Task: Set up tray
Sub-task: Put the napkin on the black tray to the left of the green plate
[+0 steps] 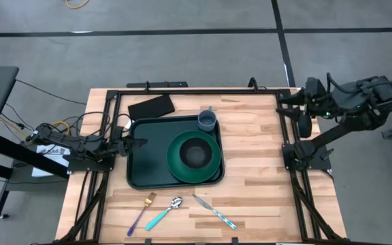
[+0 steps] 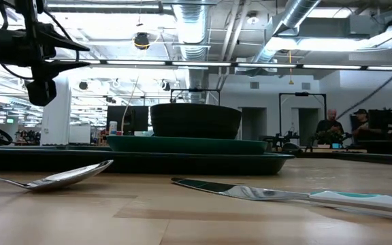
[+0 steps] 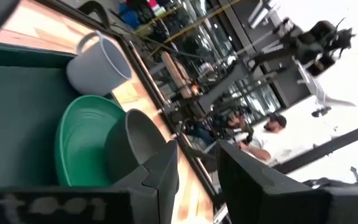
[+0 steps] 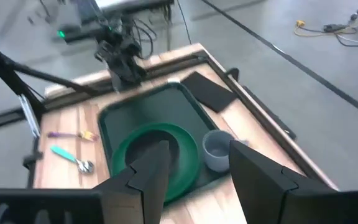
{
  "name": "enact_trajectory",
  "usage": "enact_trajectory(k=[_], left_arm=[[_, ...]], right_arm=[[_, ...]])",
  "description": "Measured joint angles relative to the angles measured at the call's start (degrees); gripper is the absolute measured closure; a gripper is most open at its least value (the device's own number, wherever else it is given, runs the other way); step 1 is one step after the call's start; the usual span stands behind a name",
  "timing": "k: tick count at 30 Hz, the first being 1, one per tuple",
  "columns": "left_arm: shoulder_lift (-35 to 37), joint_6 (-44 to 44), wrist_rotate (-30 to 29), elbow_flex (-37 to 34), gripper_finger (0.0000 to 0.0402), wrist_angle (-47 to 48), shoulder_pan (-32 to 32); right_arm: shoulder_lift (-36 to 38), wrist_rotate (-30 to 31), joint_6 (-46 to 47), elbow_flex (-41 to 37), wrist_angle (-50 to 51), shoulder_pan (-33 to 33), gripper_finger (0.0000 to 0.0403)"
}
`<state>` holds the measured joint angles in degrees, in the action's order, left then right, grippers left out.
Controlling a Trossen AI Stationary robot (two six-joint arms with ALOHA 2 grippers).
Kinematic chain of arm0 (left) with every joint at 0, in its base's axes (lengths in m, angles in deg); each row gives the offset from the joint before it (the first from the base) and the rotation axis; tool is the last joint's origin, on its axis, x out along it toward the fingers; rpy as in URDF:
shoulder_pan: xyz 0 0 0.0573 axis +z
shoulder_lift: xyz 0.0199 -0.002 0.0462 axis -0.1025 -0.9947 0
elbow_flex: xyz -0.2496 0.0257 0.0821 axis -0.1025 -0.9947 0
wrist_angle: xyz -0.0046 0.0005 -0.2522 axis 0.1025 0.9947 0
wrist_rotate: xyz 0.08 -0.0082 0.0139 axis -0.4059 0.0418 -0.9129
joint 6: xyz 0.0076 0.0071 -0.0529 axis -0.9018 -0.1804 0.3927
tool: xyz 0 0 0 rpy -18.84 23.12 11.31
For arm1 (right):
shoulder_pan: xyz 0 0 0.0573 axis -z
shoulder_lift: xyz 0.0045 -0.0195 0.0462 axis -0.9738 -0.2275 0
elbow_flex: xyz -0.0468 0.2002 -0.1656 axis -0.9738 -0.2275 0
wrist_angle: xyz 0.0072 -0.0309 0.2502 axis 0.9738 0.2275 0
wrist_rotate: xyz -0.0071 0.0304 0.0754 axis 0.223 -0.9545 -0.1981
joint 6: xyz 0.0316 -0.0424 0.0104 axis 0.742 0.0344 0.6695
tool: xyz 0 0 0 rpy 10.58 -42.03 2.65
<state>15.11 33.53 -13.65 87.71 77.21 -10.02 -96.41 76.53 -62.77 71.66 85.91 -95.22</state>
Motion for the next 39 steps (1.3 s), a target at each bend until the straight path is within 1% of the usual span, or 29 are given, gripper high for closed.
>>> enact_trajectory(k=[5,10,12,15,17,21,25,29,33,39], left_arm=[[0.00,2.96,-2.24,0.00,0.0303,-0.04,0.00],[0.00,5.68,-3.47,0.00,0.0303,-0.07,0.00],[0.00,6.89,-3.92,0.00,0.0303,-0.07,-0.01],[0.00,8.02,-4.57,0.00,0.0303,-0.07,0.00],[0.00,8.17,-4.81,0.00,0.0303,-0.08,-0.01],[0.00,9.38,-6.57,0.00,0.0303,-0.10,-0.01],[0.00,10.35,-8.46,0.00,0.0303,-0.11,0.00],[0.00,11.48,-10.06,0.00,0.0303,-0.11,-0.02],[0.00,12.48,-10.55,0.00,0.0303,-0.11,-0.02],[0.00,13.63,-10.78,0.00,0.0303,-0.09,0.00]], right_arm=[[12.81,-3.95,-1.34,-21.16,-21.27,-0.01,0.0244],[25.90,-6.85,-4.53,-42.21,-47.11,0.02,0.0244],[29.79,-8.38,-6.42,-49.96,-57.11,0.02,0.0244],[34.66,-10.34,-9.29,-60.50,-72.29,0.11,0.0244],[36.93,-10.37,-11.17,-66.59,-81.81,0.13,0.0244],[39.17,-10.49,-13.78,-76.20,-95.89,0.13,0.0244],[40.17,-11.23,-13.86,-82.45,-103.54,0.13,0.0244],[40.51,-15.14,-13.84,-86.64,-107.70,0.92,0.0244],[41.66,-19.46,-12.48,-90.03,-108.80,3.74,0.0244],[44.66,-21.85,-10.33,-94.84,-110.17,9.61,0.0244]])
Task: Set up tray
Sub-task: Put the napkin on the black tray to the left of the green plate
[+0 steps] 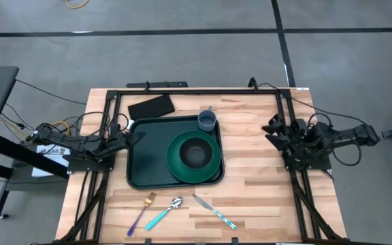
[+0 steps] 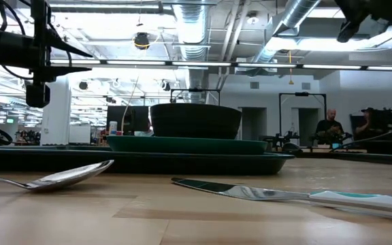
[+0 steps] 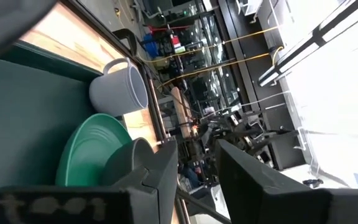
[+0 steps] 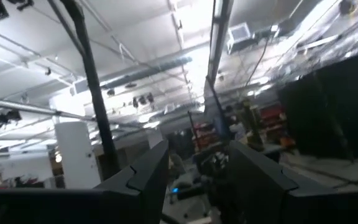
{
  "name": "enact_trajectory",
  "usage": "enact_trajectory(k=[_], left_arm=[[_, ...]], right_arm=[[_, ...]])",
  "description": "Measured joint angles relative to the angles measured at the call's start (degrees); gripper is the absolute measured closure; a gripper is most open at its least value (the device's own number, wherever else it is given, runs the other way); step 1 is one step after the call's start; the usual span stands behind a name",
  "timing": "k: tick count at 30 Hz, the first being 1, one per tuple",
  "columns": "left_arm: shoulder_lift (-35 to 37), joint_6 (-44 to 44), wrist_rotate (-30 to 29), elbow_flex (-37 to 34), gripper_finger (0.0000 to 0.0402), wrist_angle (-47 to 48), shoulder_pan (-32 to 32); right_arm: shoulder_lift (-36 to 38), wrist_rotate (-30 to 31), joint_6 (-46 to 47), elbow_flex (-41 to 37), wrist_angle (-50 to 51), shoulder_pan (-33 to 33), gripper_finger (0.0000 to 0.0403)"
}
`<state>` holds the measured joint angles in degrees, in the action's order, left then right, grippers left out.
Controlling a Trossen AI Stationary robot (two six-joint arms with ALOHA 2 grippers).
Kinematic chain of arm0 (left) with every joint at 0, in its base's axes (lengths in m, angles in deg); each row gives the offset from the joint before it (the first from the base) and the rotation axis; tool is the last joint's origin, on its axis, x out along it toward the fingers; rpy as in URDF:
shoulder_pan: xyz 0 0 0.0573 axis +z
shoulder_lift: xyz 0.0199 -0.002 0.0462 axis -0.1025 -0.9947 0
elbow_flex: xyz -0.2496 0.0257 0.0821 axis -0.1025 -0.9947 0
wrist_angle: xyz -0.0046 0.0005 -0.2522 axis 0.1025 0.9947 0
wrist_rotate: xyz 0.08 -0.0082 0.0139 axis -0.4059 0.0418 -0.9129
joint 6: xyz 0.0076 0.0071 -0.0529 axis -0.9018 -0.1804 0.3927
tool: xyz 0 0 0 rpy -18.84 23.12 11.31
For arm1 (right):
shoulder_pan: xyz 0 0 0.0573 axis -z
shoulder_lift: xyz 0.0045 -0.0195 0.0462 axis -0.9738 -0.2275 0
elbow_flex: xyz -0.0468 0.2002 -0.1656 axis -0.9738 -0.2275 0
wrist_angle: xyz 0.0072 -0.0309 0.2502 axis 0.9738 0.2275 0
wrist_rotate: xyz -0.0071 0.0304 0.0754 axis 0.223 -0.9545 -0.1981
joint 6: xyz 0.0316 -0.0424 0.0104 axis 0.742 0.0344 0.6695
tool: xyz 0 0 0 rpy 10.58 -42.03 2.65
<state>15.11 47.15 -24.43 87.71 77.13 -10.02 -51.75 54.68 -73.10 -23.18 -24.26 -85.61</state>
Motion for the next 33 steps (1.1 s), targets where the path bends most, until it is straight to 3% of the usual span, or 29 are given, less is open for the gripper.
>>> enact_trajectory(k=[7,12,28,33], left_arm=[[0.00,-0.02,-3.50,0.00,0.0303,0.07,0.00],[0.00,-0.04,-4.05,0.00,0.0303,0.13,0.00],[0.00,-1.34,-4.03,0.00,0.0303,0.17,-0.01],[0.00,-1.33,-4.00,0.00,0.0303,0.17,0.00]], right_arm=[[7.41,-0.48,0.03,-6.14,-3.49,5.12,0.0244],[12.89,-0.43,0.01,-6.53,3.61,7.05,0.0244],[12.79,-0.25,0.15,-6.55,26.00,7.90,0.0244],[12.79,-3.84,0.24,-6.03,32.82,7.98,0.0244]])
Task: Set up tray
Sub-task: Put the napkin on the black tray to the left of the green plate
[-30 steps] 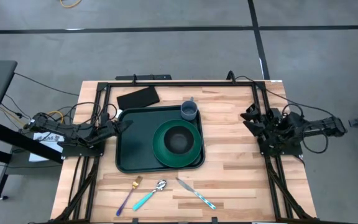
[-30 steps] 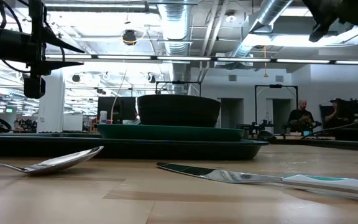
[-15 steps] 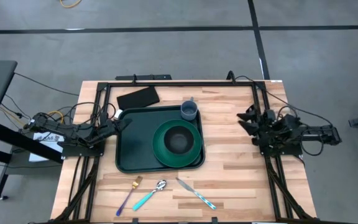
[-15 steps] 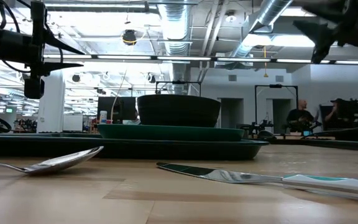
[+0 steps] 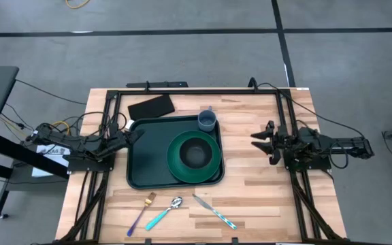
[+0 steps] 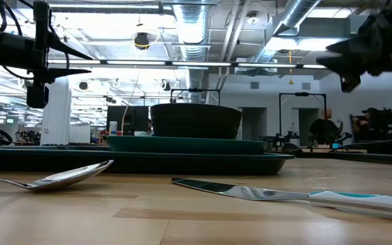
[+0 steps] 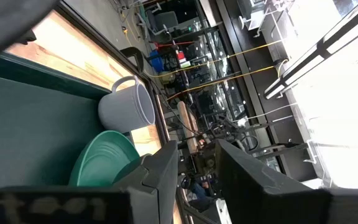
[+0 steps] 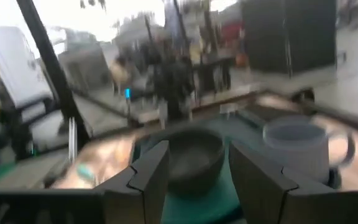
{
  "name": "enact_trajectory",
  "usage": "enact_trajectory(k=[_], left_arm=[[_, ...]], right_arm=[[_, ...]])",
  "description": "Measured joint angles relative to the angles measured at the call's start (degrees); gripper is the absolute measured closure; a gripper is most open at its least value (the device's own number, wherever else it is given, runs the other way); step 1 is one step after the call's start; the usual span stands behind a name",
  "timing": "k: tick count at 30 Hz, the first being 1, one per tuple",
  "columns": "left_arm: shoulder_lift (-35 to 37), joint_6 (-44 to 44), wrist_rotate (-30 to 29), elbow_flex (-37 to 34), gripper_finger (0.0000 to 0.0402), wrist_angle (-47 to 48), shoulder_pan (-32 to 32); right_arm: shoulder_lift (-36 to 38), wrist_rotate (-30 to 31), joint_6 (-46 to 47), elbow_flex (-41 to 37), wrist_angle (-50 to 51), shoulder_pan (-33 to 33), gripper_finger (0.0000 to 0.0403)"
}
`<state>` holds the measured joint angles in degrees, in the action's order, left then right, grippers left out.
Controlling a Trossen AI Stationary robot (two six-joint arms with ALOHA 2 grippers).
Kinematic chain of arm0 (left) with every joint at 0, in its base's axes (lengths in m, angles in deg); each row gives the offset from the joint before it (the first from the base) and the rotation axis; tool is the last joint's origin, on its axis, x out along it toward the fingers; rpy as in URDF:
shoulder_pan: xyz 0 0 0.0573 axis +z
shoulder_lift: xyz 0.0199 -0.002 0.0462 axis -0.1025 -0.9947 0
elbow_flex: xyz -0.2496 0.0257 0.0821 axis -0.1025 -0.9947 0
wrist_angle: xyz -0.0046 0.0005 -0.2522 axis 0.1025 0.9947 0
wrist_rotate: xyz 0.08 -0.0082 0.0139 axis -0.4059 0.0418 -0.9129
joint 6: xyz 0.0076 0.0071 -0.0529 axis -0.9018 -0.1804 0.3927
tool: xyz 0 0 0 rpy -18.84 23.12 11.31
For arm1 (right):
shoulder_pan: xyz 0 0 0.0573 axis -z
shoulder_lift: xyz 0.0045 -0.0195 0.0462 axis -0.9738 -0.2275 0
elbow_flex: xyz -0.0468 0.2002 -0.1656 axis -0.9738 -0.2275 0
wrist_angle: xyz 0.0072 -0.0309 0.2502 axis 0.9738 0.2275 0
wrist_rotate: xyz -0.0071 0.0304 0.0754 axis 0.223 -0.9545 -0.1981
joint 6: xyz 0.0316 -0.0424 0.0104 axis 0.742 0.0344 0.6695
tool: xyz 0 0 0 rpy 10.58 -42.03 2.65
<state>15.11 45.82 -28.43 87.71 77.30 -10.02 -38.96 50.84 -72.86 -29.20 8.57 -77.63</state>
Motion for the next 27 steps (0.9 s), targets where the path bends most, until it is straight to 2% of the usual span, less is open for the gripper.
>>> enact_trajectory(k=[5,14,20,24,27], left_arm=[[0.00,-0.87,0.29,0.00,0.0303,0.00,-0.01],[0.00,-2.59,0.86,0.00,0.0303,-0.02,-0.01],[0.00,-4.96,1.55,0.00,0.0303,-0.06,-0.02],[0.00,-4.85,1.74,0.00,0.0303,-0.07,-0.02],[0.00,-4.79,1.79,0.00,0.0303,-0.07,-0.02]], right_arm=[[-0.17,-3.93,-0.68,0.98,4.38,1.16,0.0244],[-0.11,-4.02,-0.26,1.55,5.81,3.94,0.0246],[-0.11,-2.08,-0.23,1.38,2.29,3.94,0.0258],[-0.13,-2.14,0.19,-0.53,-3.70,3.94,0.0268],[-0.17,-1.85,0.22,-0.53,-3.21,3.94,0.0274]])
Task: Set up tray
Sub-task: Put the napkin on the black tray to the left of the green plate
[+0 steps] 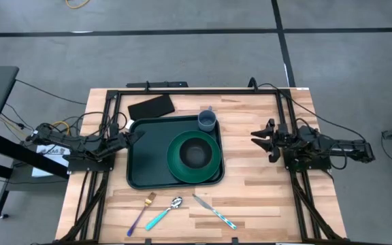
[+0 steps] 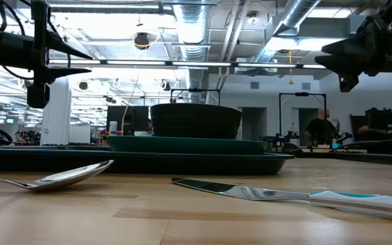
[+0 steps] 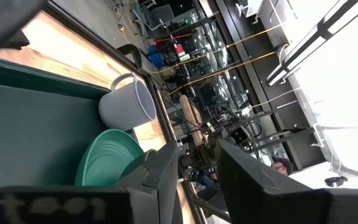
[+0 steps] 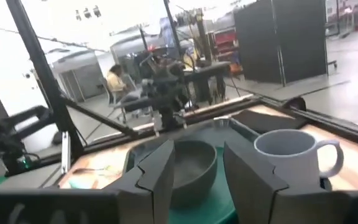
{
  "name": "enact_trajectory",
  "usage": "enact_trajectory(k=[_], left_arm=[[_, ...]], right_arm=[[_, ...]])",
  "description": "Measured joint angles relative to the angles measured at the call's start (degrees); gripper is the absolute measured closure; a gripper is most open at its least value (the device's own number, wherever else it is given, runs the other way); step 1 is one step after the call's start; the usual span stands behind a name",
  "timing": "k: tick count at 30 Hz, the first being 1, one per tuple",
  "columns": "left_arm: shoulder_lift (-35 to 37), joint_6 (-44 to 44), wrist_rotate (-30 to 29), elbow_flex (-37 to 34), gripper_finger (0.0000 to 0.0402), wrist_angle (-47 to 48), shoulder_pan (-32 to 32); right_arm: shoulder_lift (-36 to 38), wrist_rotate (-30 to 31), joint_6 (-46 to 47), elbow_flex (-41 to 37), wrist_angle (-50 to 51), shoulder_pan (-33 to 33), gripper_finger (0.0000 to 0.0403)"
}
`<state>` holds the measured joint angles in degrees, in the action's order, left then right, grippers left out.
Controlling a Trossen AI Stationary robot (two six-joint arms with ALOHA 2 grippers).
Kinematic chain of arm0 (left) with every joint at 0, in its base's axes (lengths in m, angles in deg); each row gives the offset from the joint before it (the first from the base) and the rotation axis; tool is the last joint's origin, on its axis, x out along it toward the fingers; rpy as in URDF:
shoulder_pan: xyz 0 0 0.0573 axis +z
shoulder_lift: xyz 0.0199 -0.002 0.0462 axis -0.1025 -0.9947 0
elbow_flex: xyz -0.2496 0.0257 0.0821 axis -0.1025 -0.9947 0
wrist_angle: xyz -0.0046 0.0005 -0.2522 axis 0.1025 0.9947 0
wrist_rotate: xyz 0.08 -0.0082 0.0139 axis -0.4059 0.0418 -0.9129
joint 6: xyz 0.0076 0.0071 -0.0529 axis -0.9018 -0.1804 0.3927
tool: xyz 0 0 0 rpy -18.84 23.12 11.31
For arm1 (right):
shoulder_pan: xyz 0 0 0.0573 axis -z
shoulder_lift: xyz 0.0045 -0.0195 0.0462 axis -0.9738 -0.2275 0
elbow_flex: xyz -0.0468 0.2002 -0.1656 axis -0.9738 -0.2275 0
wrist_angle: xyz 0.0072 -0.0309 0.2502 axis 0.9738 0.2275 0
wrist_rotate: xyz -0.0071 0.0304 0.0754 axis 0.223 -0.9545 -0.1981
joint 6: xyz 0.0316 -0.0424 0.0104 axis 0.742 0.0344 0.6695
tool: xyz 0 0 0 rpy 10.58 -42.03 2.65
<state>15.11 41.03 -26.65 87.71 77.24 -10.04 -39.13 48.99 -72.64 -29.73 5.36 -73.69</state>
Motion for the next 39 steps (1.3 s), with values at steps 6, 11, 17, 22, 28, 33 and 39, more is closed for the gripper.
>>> enact_trajectory(k=[6,11,17,22,28,33,39], left_arm=[[0.00,0.10,-0.02,0.00,0.0303,0.00,0.01],[0.00,0.17,-0.02,0.00,0.0303,0.00,0.02],[0.00,-2.83,-0.25,0.00,0.0303,0.01,0.01],[0.00,-4.70,0.18,-0.08,0.0303,-1.19,0.01],[-0.42,-17.42,4.97,5.37,0.0303,-2.65,0.08],[-5.92,-29.43,4.14,19.44,0.0303,11.05,2.21],[-21.17,-33.20,6.35,37.73,0.0303,32.72,8.41]], right_arm=[[0.04,3.96,-0.28,-0.01,1.89,0.00,0.0280],[-0.04,4.26,0.62,-0.03,2.42,0.00,0.0280],[-0.04,4.25,0.61,-0.04,2.42,0.00,0.0280],[-0.04,4.23,0.62,-0.07,2.42,0.00,0.0280],[-0.04,4.21,0.63,-0.09,2.44,0.00,0.0280],[-0.04,4.19,0.63,-0.09,2.44,0.00,0.0280],[-0.04,4.17,0.63,-0.11,2.44,0.00,0.0280]])
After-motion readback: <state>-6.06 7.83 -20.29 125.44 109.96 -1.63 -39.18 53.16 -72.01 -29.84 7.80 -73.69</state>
